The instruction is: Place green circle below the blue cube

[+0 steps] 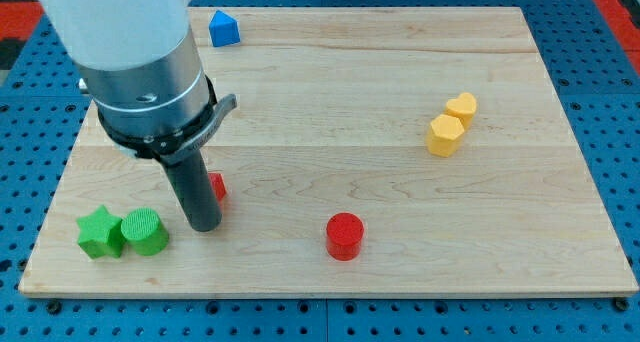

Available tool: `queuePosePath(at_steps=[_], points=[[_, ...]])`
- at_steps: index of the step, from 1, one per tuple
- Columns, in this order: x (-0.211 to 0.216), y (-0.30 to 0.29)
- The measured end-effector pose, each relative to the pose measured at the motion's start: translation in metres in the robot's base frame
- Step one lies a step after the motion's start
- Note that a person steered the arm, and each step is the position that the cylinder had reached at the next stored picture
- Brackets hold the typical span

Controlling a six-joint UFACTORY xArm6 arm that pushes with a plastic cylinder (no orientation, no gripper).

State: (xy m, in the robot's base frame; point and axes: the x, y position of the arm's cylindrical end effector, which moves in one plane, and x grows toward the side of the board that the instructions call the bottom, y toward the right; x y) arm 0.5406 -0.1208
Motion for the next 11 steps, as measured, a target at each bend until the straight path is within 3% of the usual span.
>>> queuePosePath(at_steps=[1, 2, 4, 7, 9, 11], points=[[0.042, -0.003], [0.051, -0.042], [0.027, -0.077], [0.01, -0.051], [-0.024, -0.043], [-0.009, -0.075]])
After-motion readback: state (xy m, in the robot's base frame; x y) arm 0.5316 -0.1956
